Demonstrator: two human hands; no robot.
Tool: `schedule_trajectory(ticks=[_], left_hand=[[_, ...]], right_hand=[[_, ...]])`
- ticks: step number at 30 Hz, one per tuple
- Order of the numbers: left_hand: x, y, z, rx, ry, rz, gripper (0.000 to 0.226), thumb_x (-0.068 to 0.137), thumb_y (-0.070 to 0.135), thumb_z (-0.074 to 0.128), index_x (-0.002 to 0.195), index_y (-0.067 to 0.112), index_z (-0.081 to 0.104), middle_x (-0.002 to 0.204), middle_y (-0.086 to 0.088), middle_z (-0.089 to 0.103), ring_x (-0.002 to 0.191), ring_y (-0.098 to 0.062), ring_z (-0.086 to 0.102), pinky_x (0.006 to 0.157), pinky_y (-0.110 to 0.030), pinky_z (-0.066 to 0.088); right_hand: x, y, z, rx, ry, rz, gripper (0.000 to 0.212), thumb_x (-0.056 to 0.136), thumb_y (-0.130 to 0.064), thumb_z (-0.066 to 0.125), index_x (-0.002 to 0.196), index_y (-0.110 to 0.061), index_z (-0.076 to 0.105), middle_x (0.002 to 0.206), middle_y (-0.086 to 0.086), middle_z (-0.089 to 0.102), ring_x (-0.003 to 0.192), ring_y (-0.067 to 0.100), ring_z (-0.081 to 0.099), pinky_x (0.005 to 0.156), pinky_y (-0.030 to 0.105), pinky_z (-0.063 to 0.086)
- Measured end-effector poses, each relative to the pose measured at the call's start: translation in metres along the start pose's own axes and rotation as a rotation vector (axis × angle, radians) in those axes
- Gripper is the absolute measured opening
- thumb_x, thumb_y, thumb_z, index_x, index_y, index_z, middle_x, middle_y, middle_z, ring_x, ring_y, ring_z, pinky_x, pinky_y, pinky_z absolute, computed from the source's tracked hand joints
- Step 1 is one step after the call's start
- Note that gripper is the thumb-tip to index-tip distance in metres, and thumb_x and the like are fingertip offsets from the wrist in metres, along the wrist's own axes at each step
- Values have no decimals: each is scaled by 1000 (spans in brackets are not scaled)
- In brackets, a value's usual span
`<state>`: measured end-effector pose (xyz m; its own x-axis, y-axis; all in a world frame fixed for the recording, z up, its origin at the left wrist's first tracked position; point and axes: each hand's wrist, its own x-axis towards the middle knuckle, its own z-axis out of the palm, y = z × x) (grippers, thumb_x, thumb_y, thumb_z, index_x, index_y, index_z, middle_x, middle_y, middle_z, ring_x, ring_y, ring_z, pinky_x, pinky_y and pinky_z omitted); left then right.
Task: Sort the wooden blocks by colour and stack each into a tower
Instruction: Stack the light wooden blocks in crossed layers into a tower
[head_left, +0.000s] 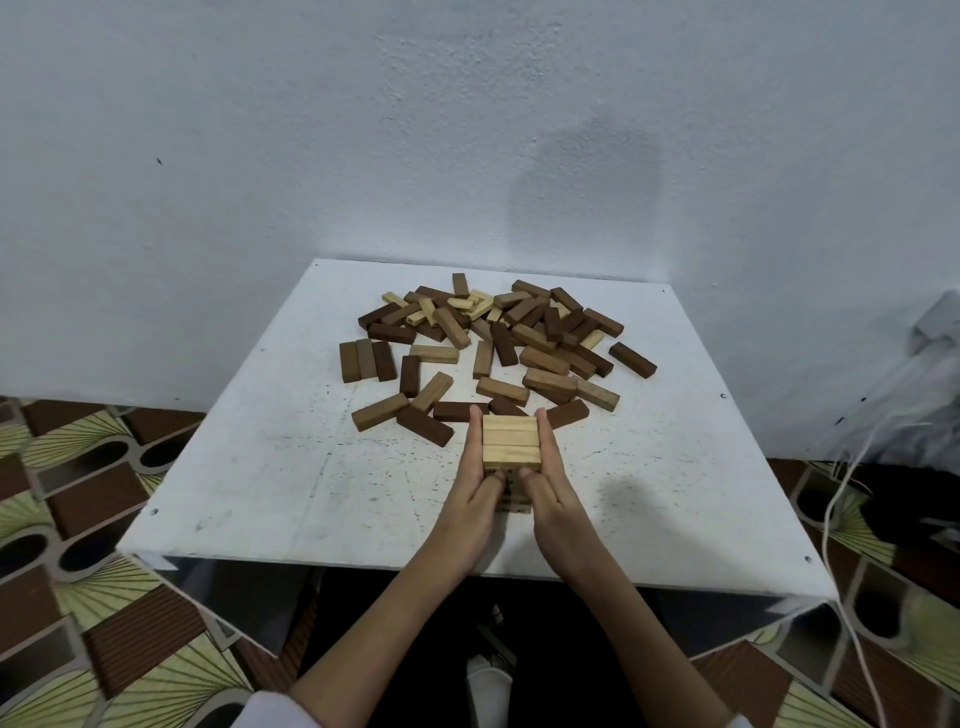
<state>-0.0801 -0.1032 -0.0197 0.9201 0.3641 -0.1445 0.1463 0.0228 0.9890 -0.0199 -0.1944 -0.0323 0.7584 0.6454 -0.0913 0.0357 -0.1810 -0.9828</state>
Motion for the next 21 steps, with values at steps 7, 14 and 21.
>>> schedule_trajectory(ticks=[7,14,21], left_hand=[[-1,1,-1,-22,-10,6,61,101,1,24,148,31,1,131,19,27,91,34,33,73,9,30],[-5,8,-1,-98,-24,3,65,96,-9,22,149,23,3,133,11,30,83,33,44,69,2,40],[-3,1,2,-144,-34,2,70,92,-16,20,149,21,4,119,19,36,82,32,46,69,-1,42]], right_hand=[[1,3,-1,2,18,-12,56,102,-12,26,149,-34,5,156,-9,11,137,3,20,87,-6,25],[2,5,-4,13,16,-11,58,101,-12,27,149,-36,3,156,-13,11,136,1,21,94,1,27],[1,9,-2,21,-3,9,63,96,-13,27,149,-36,1,157,-12,10,139,3,18,97,6,26]])
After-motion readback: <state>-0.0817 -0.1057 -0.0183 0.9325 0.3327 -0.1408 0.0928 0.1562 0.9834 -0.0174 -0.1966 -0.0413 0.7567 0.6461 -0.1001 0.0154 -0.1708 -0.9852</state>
